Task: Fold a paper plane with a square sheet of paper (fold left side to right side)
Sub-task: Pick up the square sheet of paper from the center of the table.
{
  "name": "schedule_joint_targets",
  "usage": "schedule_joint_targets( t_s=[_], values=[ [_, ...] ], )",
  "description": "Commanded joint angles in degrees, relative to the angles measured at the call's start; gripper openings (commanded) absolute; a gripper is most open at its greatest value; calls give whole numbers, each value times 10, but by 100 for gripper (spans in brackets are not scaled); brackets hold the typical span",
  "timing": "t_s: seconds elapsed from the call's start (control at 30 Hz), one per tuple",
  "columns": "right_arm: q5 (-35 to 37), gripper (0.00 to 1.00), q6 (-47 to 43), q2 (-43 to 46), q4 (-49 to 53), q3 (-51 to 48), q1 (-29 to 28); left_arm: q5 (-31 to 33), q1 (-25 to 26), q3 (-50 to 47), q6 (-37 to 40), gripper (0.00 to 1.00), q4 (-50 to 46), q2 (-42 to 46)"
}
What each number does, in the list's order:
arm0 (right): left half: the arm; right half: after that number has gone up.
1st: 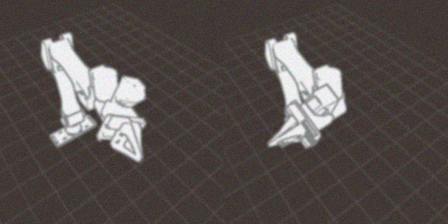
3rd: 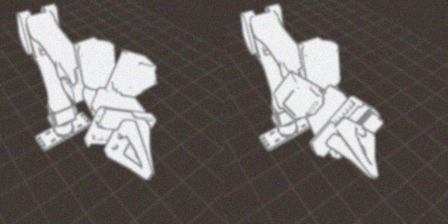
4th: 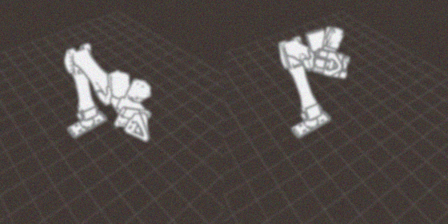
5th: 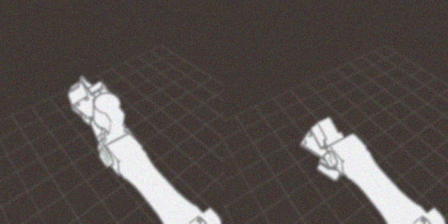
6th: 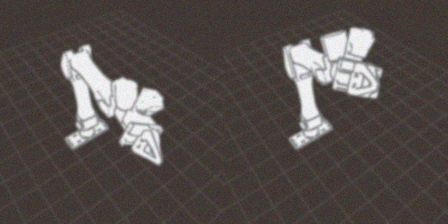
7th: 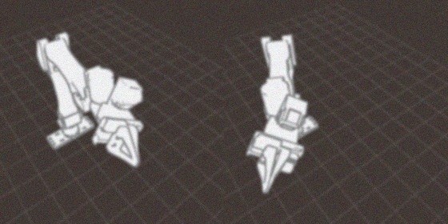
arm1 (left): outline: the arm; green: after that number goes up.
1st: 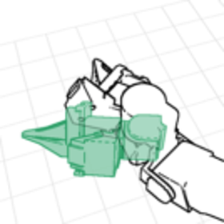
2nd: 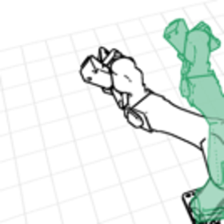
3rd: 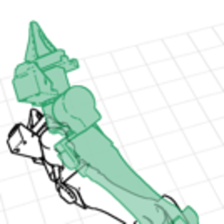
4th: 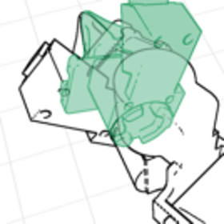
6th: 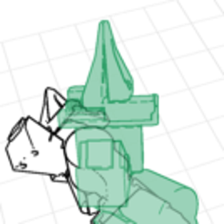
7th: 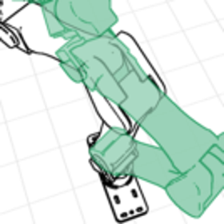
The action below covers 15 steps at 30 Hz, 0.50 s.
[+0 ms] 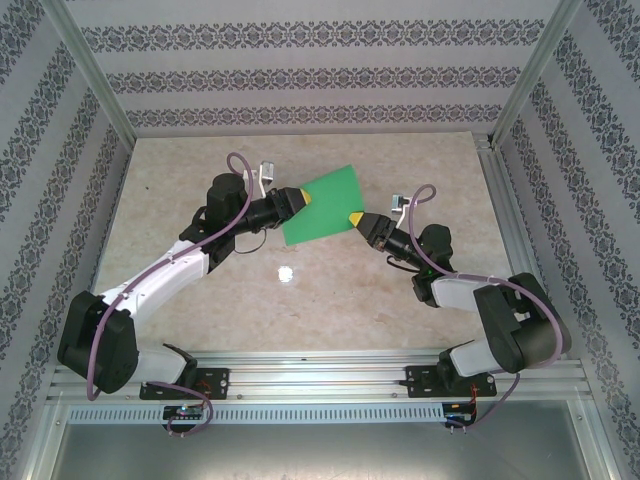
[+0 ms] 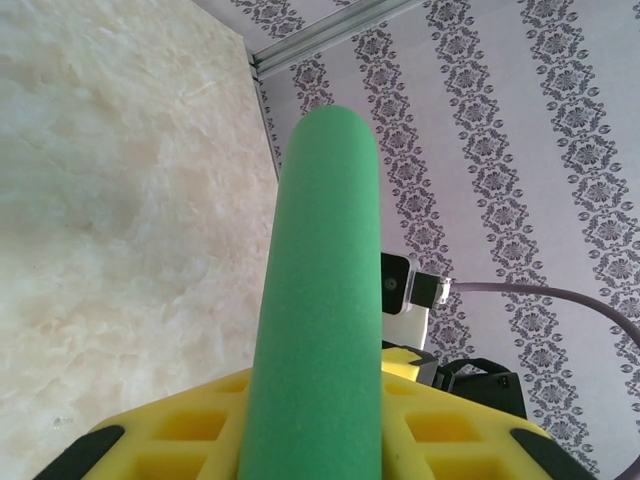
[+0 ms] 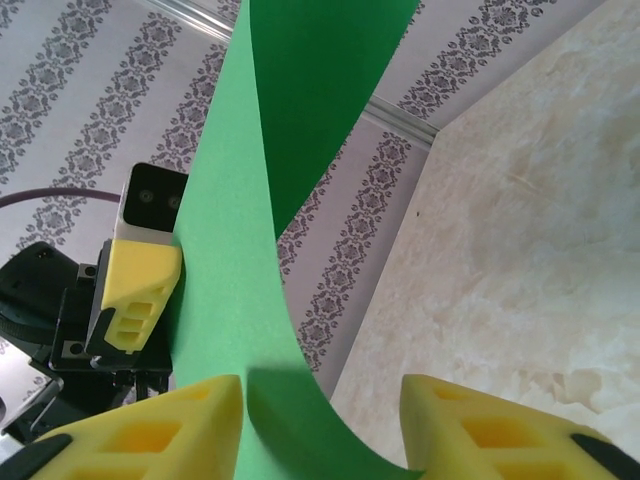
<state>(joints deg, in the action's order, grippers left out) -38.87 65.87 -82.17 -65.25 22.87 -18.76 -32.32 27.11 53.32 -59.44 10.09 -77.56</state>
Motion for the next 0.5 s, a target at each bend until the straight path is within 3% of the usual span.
schedule_joint_targets(
  t_s=[0.0, 0.1, 0.27, 0.47],
  values=[
    [8, 36, -25, 24, 18, 8, -3, 11, -4, -6, 15, 29, -6, 8],
    [10, 35, -41, 47, 56, 9, 2, 20, -6, -7, 24, 29, -20, 10],
    [8, 48, -59, 82, 100, 10, 7, 23, -10, -14, 28, 29, -23, 12],
    [6, 47, -59, 93, 116, 14, 7, 27, -12, -17, 32, 29, -27, 14]
  ],
)
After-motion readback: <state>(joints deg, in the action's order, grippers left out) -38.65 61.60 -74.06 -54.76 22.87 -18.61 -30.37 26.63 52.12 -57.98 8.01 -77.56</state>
